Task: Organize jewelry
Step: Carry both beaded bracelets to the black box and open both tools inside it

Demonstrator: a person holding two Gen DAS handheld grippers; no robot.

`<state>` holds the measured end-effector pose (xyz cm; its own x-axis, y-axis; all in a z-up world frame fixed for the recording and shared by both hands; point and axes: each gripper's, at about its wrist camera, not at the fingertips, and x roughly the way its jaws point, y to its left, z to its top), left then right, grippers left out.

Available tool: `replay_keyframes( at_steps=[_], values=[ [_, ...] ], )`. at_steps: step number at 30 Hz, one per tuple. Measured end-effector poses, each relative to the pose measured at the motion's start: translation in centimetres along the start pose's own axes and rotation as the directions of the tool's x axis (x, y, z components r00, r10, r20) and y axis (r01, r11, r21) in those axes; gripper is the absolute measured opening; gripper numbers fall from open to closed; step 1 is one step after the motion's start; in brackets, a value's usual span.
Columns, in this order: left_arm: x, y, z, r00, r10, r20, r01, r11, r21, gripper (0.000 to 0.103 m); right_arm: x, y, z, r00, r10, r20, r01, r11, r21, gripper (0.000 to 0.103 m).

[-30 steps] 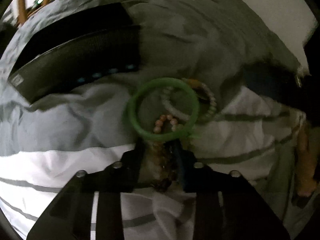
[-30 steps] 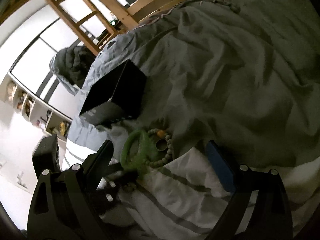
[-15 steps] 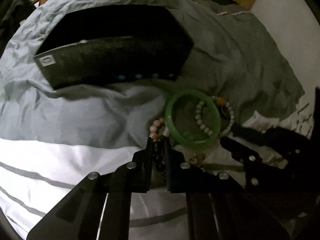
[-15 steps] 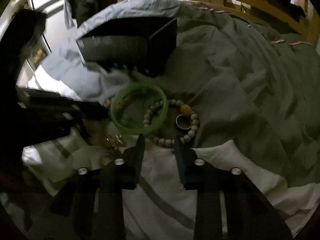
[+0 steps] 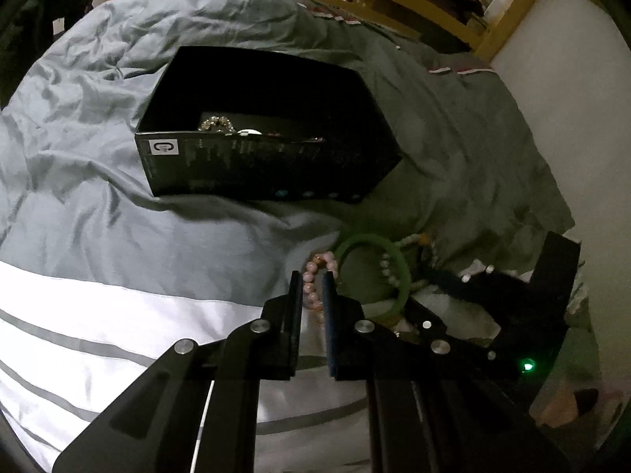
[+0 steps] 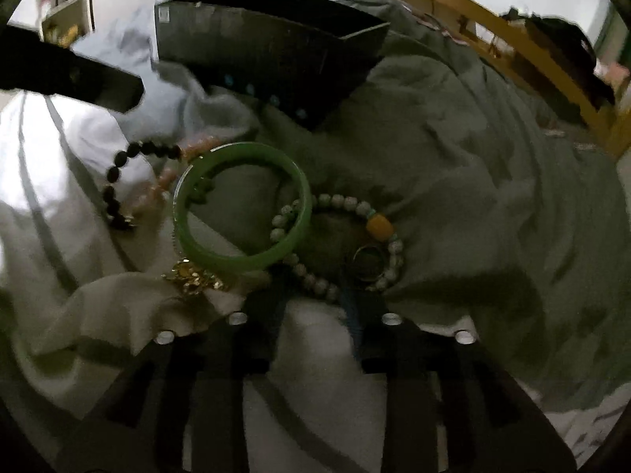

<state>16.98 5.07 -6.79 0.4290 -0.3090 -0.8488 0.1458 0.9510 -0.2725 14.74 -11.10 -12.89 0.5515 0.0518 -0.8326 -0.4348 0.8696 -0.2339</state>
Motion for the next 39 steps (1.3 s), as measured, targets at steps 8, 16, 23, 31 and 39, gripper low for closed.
replay_keyframes(
  at_steps=[8, 16, 23, 31, 39],
  values=[
    [2.8, -2.9, -0.8, 0.997, -0.02, -0.08, 0.028, 0.994, 0.102, 0.025, 0.0, -2.4, -0.3, 0.997, 0.082, 0.012, -0.082, 0.99, 0.111, 0.035],
    [4.8, -4.8, -1.5, 0.992, 0.02, -0.123, 0.002, 0.984, 0.176, 0.009, -1.2, -2.9, -0.2, 0.995, 0.083, 0.057, -0.091, 0.986, 0.138, 0.012],
    [4.1, -4.2, -1.3, 0.995, -0.006, -0.104, 0.021, 0.989, 0.149, 0.008, -2.6, -5.0, -0.1, 0.974, 0.162, 0.159, -0.201, 0.941, 0.271, 0.009],
    [1.8, -3.0, -0.3, 0.998, -0.045, -0.039, 0.048, 0.995, 0.09, 0.008, -4.0, -8.7, -0.4, 0.928, 0.235, 0.289, -0.343, 0.844, 0.412, 0.009],
    [-0.6, -2.5, -0.6, 0.998, -0.061, -0.001, 0.061, 0.995, 0.075, 0.008, -5.9, -11.4, -1.2, 0.843, 0.316, 0.435, -0.515, 0.706, 0.486, 0.009]
  ],
)
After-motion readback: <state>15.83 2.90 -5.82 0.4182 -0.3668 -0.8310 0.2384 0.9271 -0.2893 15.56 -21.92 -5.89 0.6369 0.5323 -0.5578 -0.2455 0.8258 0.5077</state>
